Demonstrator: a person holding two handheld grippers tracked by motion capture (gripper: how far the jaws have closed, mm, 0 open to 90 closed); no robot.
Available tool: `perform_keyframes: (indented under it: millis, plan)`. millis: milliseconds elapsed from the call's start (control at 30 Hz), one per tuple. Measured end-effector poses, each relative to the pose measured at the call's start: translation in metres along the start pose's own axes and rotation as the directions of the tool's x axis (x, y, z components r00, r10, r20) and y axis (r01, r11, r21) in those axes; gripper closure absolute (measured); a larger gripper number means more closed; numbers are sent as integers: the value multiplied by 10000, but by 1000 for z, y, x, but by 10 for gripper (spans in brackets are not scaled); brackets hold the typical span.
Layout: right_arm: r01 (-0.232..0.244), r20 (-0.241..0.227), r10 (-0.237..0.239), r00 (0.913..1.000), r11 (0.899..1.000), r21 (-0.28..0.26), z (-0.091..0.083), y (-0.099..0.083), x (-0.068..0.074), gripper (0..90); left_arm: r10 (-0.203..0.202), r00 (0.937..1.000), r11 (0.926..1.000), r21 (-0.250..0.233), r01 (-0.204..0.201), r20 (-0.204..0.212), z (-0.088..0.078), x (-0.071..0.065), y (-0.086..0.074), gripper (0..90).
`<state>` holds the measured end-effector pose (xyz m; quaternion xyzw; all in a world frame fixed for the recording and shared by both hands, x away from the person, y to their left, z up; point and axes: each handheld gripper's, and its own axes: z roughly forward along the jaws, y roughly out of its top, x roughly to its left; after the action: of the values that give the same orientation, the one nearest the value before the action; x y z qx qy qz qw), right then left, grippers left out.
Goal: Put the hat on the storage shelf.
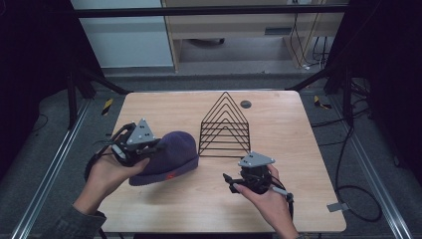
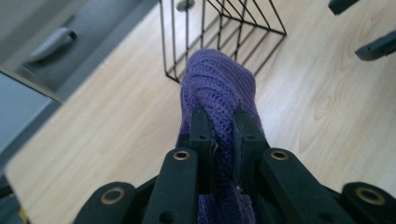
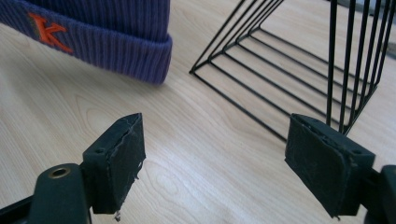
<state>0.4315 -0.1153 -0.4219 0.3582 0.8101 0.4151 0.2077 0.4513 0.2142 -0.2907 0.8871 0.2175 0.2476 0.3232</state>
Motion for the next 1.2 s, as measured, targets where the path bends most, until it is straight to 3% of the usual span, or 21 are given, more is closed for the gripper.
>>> perform_keyframes:
  millis: [200, 333, 533, 600, 800, 1100, 1133, 1200]
  plan:
    - [251, -320, -259, 9992, 9994, -251, -2, 17, 6, 179, 174, 9998, 9984, -535, -174, -1, -24, 16, 15, 805]
    - [404, -410, -422, 9983, 9982, -447, -2, 30, 8, 210, 116, 9999, 9960, -892, -105, 111, -30, 25, 24, 806]
    - [787, -692, -834, 9941, 9946, -675, 0, 45, 12, 268, 461, 9989, 9940, -991, -455, 36, -37, 28, 34, 805]
    - [849, -857, -912, 9921, 9936, -744, 2, 51, 13, 285, 399, 9992, 9924, -1167, -386, 93, -39, 29, 35, 805]
    - [1121, -1256, -1203, 9848, 9912, -708, 14, 66, 17, 279, 557, 9981, 9903, -1286, -520, 253, -43, 28, 35, 805]
    - [1182, -1992, -1249, 9720, 9920, -453, 35, 79, 19, 241, 775, 9956, 9865, -1489, -688, 533, -48, 25, 36, 805]
    - [1111, -2085, -1166, 9711, 9931, -378, 40, 80, 17, 266, 766, 9955, 9863, -1502, -674, 563, -46, 26, 36, 805]
    - [1308, -2653, -1294, 9555, 9913, -123, 51, 83, 14, 446, 731, 9957, 9877, -1426, -644, 563, -44, 28, 36, 805]
